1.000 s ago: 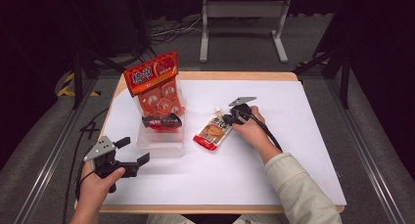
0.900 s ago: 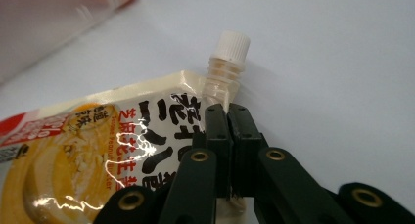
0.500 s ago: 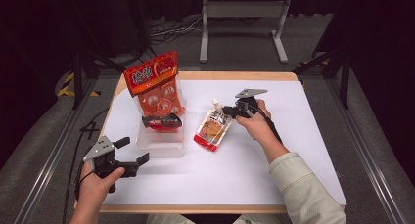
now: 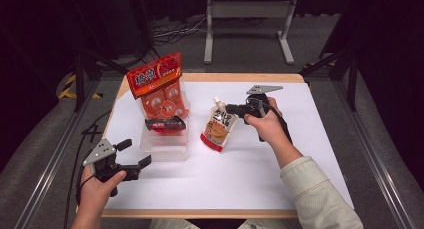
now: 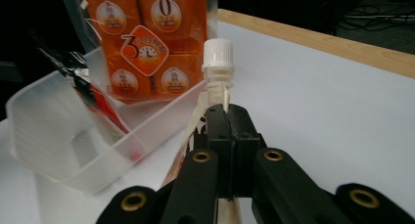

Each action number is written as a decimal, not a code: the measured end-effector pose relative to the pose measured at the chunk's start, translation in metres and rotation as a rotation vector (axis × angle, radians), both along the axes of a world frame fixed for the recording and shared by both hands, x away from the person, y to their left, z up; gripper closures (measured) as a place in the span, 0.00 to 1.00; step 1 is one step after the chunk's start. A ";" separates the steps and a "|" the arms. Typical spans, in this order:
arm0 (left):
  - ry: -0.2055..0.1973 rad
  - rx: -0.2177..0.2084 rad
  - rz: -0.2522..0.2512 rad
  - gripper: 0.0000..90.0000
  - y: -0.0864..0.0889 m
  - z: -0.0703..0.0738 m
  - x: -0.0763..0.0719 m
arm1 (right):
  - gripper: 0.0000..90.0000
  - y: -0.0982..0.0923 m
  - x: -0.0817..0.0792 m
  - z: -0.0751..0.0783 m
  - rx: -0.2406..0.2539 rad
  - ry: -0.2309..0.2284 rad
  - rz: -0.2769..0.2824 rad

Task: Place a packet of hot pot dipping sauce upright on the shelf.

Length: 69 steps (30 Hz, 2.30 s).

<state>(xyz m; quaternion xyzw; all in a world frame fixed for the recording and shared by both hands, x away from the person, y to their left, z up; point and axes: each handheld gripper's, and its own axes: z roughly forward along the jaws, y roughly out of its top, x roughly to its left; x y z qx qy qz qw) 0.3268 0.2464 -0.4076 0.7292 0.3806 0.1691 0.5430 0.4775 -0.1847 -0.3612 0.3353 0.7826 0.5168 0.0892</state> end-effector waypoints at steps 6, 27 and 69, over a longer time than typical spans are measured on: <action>-0.008 -0.003 0.003 0.06 0.001 0.000 0.000 | 1.00 0.002 -0.008 0.013 0.038 0.004 0.063; -0.006 -0.007 0.002 0.06 0.001 0.001 0.000 | 1.00 -0.004 -0.019 0.054 0.048 -0.060 0.164; -0.022 -0.001 -0.052 0.01 0.005 0.001 -0.001 | 1.00 0.037 -0.052 0.108 0.048 -0.177 0.374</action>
